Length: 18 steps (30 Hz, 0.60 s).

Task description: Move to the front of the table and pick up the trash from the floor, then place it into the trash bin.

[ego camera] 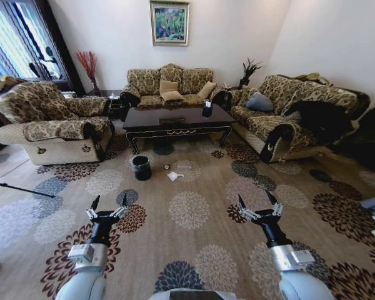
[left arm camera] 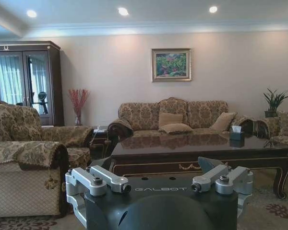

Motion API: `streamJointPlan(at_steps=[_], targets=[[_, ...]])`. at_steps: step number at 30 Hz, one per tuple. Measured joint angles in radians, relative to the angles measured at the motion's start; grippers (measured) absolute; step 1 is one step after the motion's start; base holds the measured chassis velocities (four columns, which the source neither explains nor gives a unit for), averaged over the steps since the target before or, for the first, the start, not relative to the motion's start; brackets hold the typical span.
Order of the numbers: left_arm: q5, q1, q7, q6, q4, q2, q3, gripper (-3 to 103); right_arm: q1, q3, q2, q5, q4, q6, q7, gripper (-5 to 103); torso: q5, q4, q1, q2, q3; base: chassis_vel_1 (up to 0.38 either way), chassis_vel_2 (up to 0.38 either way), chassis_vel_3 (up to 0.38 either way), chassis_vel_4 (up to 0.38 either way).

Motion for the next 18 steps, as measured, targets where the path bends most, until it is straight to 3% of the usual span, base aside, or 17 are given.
streamJointPlan(at_steps=[18], targets=[[0.019, -0.004, -0.002, -0.032, 0.021, -0.005, 0.009, 100, 0.012, 0.002, -0.002, 0.004, -0.017, 0.003, 0.004, 100, 0.0001, 0.0001, 0.000, 0.000, 0.000, 0.000, 0.000, 0.000, 0.000]])
